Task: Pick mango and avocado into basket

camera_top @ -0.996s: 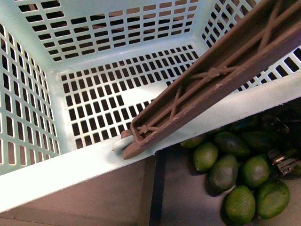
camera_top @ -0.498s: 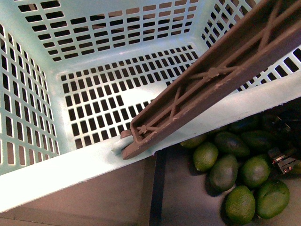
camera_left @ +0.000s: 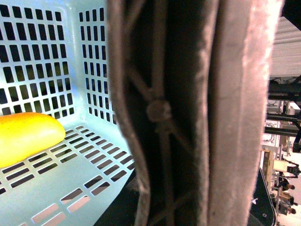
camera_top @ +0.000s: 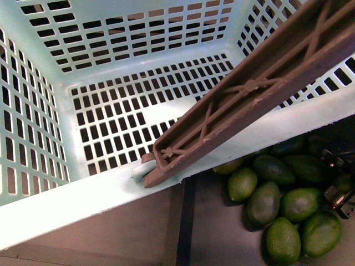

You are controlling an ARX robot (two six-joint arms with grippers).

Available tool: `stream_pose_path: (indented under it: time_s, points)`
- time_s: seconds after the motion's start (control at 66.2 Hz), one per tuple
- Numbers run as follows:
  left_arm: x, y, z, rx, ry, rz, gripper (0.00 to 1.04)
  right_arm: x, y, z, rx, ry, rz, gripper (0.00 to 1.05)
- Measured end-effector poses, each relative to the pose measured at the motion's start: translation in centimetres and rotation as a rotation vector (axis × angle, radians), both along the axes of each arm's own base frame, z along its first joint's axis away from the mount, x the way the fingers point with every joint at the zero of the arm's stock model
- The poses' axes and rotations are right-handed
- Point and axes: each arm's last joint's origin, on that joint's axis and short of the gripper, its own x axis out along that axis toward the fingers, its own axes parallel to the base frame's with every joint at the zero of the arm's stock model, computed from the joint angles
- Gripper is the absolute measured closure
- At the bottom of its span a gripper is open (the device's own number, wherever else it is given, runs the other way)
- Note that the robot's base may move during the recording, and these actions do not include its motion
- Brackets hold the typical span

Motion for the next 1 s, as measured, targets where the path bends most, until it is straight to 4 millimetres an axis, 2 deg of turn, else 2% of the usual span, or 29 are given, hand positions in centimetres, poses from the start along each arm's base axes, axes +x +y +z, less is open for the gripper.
stream_pose_path:
  time_s: [0.543,0.996]
  points:
    - [0.0,0.0,0.0,0.0,0.0,0.0,0.9,0.1,-0.3,0.0,-0.101,0.022,0.202,0.09]
    - [0.0,0.0,0.0,0.0,0.0,0.0,0.9,0.1,-1.6,-0.2,-0.166,0.037,0.297,0.09]
